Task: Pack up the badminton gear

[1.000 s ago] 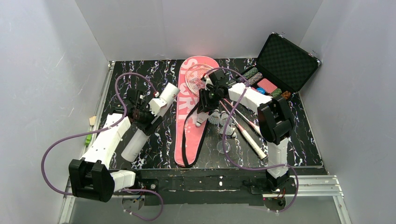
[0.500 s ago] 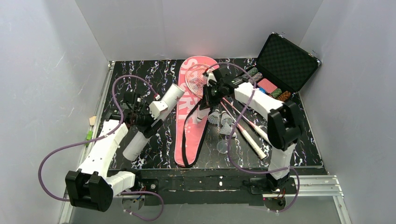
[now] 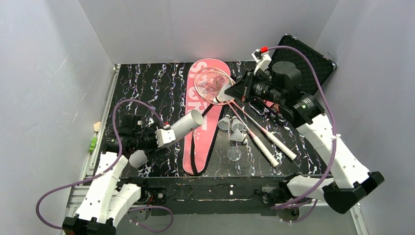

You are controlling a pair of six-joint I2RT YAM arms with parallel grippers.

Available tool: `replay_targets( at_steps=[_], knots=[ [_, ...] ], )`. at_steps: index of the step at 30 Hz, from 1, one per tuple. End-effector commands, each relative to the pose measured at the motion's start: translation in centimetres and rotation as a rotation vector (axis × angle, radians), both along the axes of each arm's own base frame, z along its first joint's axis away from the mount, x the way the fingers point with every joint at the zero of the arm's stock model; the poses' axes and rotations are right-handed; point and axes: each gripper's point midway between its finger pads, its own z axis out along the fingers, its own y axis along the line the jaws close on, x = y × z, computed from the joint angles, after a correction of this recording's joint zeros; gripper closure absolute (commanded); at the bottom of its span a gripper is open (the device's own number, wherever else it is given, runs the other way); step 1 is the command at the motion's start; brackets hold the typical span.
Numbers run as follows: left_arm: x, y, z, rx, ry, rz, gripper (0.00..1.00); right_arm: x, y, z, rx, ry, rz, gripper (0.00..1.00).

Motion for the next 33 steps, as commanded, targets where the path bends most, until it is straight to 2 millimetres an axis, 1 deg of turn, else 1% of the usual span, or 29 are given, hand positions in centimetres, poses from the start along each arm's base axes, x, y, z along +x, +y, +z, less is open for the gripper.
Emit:
replay_targets(
  at_steps=[1,6,9,14,18,22,27,28,29,30,33],
  knots=[
    [0.2,-1.4,0.9,-0.056,-0.027,-0.070,0.34,-1.3,1.6,0.6,0.076,0.028,0.025,0.99],
    [0.2,-2.1,1.6,-0.093,-0.047,-0.096,0.34,-3.3,3.2,0.9,0.096,0.009,0.051,0.99],
    [0.3,-2.2,1.8,-0.102,-0.052,-0.094,0.34,-4.1,4.1,1.0,0.100,0.008,0.066,0.99],
    [0.1,-2.3,1.5,-0.106,-0.045,-0.098,0.35,-4.9,5.6,1.0,0.107,0.009,0.099,0.99],
    [0.2,-2.4,1.8,-0.110,-0.057,-0.101,0.35,-5.4,6.9,0.9,0.111,0.016,0.130,0.99],
    [0.2,-2.6,2.0,-0.124,-0.060,-0.105,0.35,-5.7,7.9,0.2,0.103,0.034,0.148,0.99],
    [0.3,-2.8,1.9,-0.140,-0.058,-0.102,0.34,-6.7,9.2,0.1,0.138,0.062,0.201,0.99],
    [0.3,-2.8,1.8,-0.140,-0.057,-0.100,0.34,-6.8,9.4,0.0,0.139,0.071,0.209,0.97],
    [0.3,-2.8,1.8,-0.141,-0.057,-0.099,0.35,-6.9,9.4,0.0,0.137,0.077,0.211,0.90],
    [0.3,-2.8,1.6,-0.141,-0.055,-0.099,0.34,-7.0,9.2,-0.1,0.133,0.080,0.208,0.79],
    [0.2,-2.8,1.4,-0.140,-0.056,-0.099,0.34,-7.1,8.3,0.8,0.141,0.057,0.186,0.58]
  ],
)
